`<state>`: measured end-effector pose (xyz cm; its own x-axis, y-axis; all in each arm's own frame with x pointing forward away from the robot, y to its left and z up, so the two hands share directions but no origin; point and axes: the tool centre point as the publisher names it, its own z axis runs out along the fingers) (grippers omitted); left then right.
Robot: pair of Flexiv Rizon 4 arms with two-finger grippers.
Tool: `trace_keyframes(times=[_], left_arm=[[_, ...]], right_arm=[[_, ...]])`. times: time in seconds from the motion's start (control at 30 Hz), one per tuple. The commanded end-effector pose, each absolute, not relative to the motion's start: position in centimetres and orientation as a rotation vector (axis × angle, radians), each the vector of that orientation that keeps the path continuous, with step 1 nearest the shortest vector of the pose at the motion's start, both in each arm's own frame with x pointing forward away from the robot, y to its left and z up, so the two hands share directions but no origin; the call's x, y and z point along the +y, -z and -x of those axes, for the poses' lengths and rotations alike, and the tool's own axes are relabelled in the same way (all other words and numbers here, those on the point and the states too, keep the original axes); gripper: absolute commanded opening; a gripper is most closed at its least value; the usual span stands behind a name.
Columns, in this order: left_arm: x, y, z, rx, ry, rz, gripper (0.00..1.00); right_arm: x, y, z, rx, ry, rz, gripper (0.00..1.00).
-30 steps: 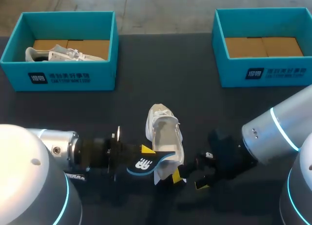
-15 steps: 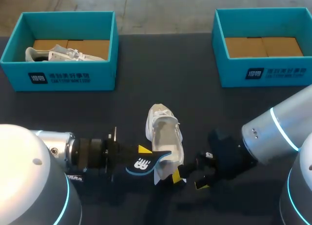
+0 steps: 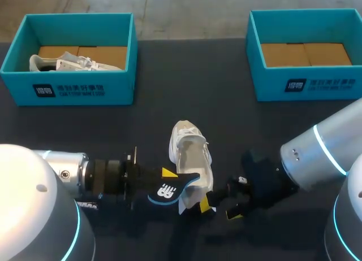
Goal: Take the shoe out of the shoebox, open the shoe tongue, remove and reinsert the insole, then place the shoe into the shoebox
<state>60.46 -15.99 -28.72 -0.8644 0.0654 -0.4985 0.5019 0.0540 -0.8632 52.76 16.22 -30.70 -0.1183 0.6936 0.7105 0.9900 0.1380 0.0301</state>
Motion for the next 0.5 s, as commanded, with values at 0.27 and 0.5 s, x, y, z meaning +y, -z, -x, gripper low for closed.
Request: trace_keyframes(times=[0.27,0.5], left_arm=[[-17.04,29.21,-60.8,2.019,1.863,-0.584,0.0],[-17.36,29.15,-60.78,2.022,1.856,-0.593,0.0]], right_arm=[[16.33,30.7,-52.58,-1.876,0.707,1.617,1.0],[16.33,30.7,-52.58,-1.876,0.707,1.617,1.0]])
